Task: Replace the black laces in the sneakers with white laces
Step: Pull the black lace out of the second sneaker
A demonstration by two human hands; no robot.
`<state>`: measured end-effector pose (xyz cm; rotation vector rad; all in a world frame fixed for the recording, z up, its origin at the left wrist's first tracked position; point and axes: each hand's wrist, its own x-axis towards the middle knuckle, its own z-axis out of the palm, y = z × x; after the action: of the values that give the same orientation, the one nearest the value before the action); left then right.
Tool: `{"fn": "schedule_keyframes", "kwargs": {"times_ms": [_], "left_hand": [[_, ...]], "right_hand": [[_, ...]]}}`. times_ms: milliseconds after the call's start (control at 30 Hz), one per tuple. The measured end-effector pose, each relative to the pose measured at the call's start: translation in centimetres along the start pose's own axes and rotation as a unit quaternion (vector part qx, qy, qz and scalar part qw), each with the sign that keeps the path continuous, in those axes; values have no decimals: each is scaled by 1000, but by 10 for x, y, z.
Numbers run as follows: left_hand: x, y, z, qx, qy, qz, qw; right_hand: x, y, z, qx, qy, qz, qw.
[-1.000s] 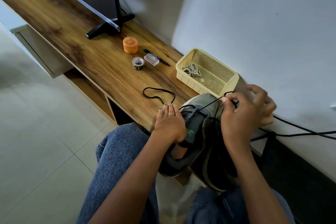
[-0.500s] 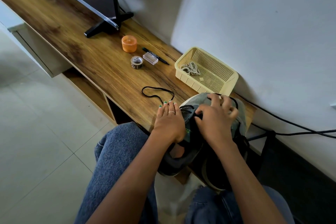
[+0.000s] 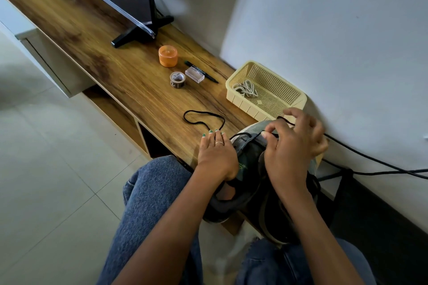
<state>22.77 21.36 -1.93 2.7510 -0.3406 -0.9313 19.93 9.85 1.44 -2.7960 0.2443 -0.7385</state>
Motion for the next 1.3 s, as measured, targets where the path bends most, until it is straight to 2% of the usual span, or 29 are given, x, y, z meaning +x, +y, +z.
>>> {"fn": "schedule_keyframes", "kwargs": {"times_ms": [133,200,300,433,500,567,800,967,1133,1200,1300], "left_hand": [[2,2,-1,5,-1,-6,1000],[1,3,-1,5,-5,-6,1000],[0,4,-1,11,-1,2,1000],[0,4,-2,10,44,28,999],[1,5,-2,3,73,50,996],[2,6,0,-3,85,68,994],[7,8,5,0,68,68,995],[11,5,4,-11,82,43,996],[12,5,4,-4,94,14,995],[12,5,4,-15,104,18,994],[8,7,4,-37,139,48,989]], "right_hand": [[20,-7,-23,74,122,33,989],[39,-9,-40,87,122,40,988],[55,-5,-51,34,-24,27,999],[35,-1,-30,-37,-221,10,974],[20,3,-12,-64,-295,19,953],[8,6,6,-78,-329,26,941],[3,6,26,-55,-289,41,955],[-2,6,22,7,-256,26,966],[-8,6,6,105,-160,89,978],[-7,8,-4,87,-122,103,983],[-4,19,-11,18,-107,107,988]]}}
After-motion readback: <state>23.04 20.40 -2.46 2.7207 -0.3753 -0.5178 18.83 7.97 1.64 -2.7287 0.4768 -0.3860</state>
